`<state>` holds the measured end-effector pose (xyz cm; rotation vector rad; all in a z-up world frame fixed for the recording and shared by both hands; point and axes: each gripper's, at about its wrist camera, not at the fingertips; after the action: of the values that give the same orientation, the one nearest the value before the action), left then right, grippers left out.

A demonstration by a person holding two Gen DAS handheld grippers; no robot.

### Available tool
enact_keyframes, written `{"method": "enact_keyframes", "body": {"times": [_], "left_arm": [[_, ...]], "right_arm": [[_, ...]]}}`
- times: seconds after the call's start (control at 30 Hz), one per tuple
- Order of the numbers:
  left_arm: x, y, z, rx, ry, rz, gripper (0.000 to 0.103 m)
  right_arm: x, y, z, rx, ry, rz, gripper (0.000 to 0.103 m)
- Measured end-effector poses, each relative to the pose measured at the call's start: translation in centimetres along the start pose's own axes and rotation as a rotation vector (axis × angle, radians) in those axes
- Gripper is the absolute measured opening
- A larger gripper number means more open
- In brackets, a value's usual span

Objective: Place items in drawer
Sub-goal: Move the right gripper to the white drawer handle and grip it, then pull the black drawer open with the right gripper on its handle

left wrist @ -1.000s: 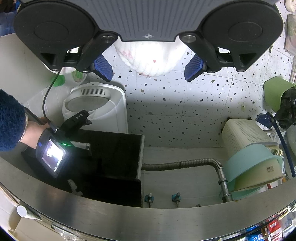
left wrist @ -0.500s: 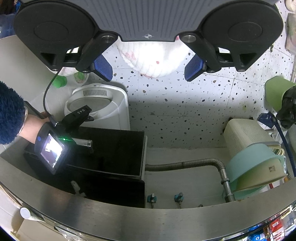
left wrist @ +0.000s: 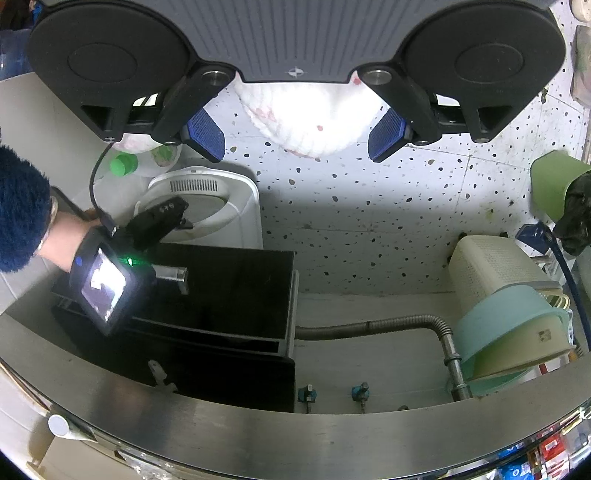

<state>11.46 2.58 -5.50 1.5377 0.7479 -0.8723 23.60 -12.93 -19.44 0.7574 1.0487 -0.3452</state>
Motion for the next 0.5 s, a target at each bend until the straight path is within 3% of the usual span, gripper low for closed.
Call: {"method": "enact_keyframes", "body": {"times": [0.5], "left_arm": [[-1.4, -0.7, 0.0, 0.001, 0.002, 0.03, 0.085]], "right_arm": [[-2.1, -2.4, -2.1, 0.023, 0.022, 0.021, 0.103]]}}
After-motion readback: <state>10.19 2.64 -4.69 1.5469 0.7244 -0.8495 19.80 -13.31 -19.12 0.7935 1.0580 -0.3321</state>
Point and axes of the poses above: each gripper's, at about its wrist camera, not at the fingertips, and x roughly the way its jaws point, z to its right, y to its top, and after that the axes turned 14 degrees about x, right-handed
